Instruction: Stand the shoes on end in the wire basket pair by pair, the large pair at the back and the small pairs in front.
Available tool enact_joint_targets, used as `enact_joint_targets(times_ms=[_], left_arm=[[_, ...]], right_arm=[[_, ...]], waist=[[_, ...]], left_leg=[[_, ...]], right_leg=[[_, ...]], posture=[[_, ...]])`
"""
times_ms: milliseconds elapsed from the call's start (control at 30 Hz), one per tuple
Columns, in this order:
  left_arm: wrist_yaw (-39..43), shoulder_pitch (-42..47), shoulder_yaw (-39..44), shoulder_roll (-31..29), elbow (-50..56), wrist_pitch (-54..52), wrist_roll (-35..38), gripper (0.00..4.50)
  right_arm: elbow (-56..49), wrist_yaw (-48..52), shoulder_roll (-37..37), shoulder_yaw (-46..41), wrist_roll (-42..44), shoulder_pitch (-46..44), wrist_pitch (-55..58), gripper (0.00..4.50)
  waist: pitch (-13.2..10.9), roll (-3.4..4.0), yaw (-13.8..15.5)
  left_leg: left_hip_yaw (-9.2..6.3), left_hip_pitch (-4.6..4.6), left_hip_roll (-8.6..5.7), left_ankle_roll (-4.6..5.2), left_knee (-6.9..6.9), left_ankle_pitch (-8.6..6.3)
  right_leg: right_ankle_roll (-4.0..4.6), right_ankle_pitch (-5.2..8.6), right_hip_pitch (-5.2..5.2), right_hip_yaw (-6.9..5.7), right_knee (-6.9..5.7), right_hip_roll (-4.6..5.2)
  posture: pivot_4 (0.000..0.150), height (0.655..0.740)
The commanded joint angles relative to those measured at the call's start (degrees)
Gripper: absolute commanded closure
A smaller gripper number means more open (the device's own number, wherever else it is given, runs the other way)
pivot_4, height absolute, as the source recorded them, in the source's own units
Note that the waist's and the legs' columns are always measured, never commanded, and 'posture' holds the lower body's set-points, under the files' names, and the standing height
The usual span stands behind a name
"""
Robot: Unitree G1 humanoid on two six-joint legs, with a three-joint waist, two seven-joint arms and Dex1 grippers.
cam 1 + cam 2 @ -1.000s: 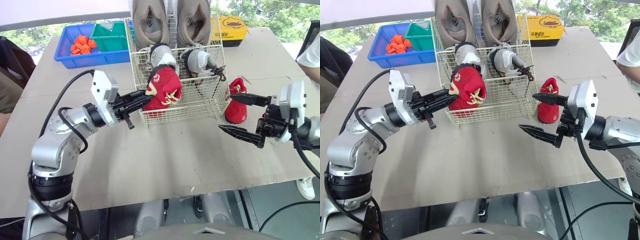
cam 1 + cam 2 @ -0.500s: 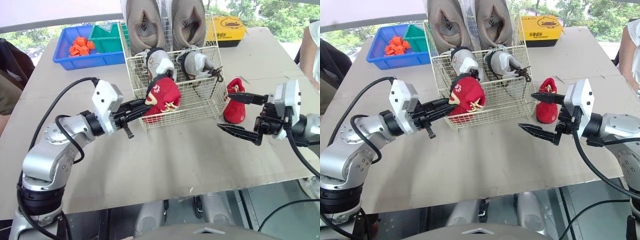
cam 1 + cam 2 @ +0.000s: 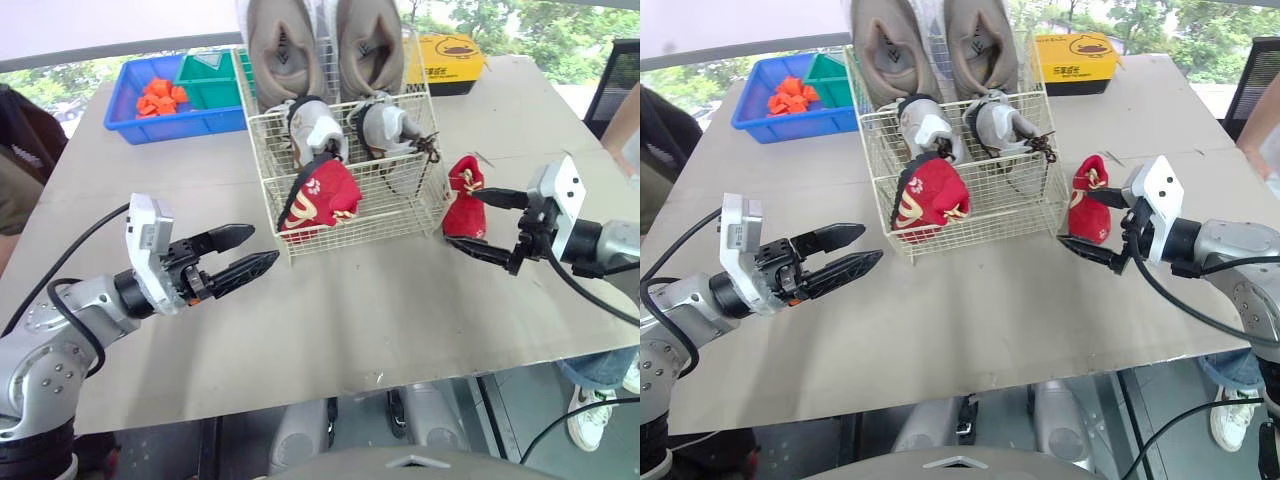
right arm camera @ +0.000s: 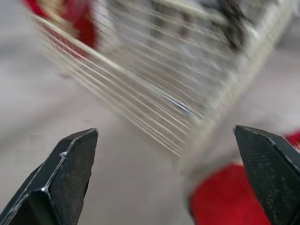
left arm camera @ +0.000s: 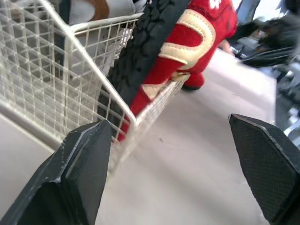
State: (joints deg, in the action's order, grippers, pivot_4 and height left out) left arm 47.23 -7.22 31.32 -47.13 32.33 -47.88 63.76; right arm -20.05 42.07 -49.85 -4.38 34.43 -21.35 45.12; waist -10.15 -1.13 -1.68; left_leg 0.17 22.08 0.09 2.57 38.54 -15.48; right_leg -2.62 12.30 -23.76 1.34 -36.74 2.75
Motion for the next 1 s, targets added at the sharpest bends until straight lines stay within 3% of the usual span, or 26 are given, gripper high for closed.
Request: enact_joint_targets(times_ms=[33,267,400,567,733,1000], left_arm=[[1.09,-2.71,4.28,-2.46,7.46,-1.51,8.67,0.04],[-8.88,-2.52,1.95,-3.00,15.86,1.00,16.04,0.04],[-10.60,-3.53,1.82,-3.78,19.19,2.34,15.68,0.04],[-13.30,-4.50,1.54,-3.72,21.04,4.38,16.10,0.04],[-13.27,-5.99,-0.26,-2.24,20.98,6.91,11.63,0.04],[-15.82,-7.98,-0.66,-2.45,23.03,9.24,13.10,0.04]], right_arm=[[7.12,-1.98,1.05,1.70,-0.81,-7.37,7.06,0.00],[27.02,-3.91,6.75,7.37,-6.84,-22.34,12.54,0.00],[37.39,-4.78,7.72,6.02,-9.02,-28.43,13.28,0.00],[38.21,-2.90,7.22,4.81,-8.36,-29.95,15.45,0.00],[43.60,-5.63,10.77,3.75,-10.28,-32.21,14.71,0.00],[35.42,-6.17,9.54,-0.53,-8.65,-31.15,19.85,0.00]], waist=[[0.00,0.00,0.28],[0.00,-0.01,0.69],[0.02,-0.02,0.73],[0.01,-0.01,1.19],[0.01,-0.01,0.81],[-0.02,0.03,0.87]], left_leg=[[0.01,0.03,-0.03,0.00,0.00,0.00],[0.12,-0.05,-0.02,0.00,-0.02,0.00],[0.25,-0.15,-0.01,0.00,-0.02,0.00],[0.33,-0.02,-0.02,0.01,-0.01,0.00],[0.41,0.02,-0.03,0.01,-0.03,0.00],[0.39,0.12,0.00,0.01,-0.14,0.00]], right_leg=[[0.00,0.00,-0.01,0.00,0.02,0.05],[0.16,-0.08,0.01,0.14,0.07,0.00],[0.19,-0.10,0.07,0.25,0.04,-0.11],[0.18,-0.10,0.00,0.28,0.15,-0.25],[0.17,-0.10,-0.04,0.33,0.23,-0.26],[0.18,-0.10,-0.20,0.33,0.23,-0.29]], posture=[[0.150,0.7400],[0.150,0.7400],[0.150,0.7400],[0.150,0.7400],[0.150,0.7400],[0.150,0.7400]])
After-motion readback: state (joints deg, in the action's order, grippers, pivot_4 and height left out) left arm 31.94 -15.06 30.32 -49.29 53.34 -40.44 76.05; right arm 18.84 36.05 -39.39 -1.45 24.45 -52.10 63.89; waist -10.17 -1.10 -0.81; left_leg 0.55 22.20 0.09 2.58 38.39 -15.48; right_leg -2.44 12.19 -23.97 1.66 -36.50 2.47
